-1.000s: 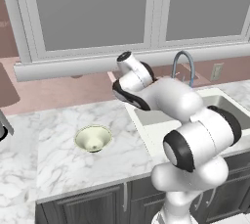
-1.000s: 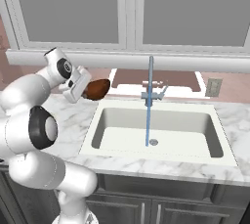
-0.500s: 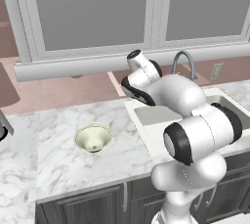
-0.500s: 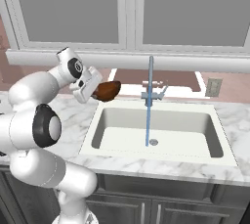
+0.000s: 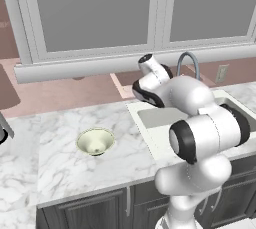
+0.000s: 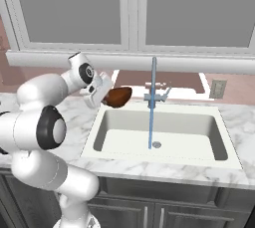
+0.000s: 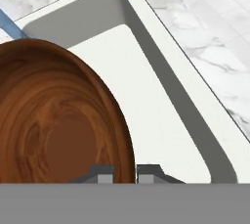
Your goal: Rinse each bowl for a few seconds and place them down in the sink or on the counter.
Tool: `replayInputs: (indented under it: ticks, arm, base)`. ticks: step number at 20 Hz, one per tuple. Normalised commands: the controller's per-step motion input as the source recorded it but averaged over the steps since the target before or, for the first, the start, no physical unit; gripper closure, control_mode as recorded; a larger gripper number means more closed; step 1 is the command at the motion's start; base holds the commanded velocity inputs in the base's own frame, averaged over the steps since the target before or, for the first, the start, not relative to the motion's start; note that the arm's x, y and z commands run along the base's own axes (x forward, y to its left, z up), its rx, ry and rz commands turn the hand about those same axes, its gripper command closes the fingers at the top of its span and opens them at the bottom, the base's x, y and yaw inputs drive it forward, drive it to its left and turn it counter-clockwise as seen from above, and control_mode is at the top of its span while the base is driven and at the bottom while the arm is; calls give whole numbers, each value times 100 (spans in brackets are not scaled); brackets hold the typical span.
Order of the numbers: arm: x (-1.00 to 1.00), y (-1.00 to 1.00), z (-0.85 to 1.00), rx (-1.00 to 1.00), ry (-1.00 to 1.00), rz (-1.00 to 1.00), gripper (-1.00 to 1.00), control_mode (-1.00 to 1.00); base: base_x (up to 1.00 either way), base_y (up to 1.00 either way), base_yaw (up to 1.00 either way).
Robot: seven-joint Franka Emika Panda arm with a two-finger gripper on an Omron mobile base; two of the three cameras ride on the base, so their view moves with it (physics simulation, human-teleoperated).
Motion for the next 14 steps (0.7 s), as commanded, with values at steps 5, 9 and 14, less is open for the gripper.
replayInputs:
  ticks: [5, 9, 14]
  arm:
    - [5, -36, -17, 0, 0, -4, 100, -100]
    - [4, -38, -16, 0, 0, -4, 100, -100]
    - [7, -35, -18, 0, 0, -3, 100, -100]
  base:
    - [0, 0, 0]
    - [0, 0, 0]
    - [0, 0, 0]
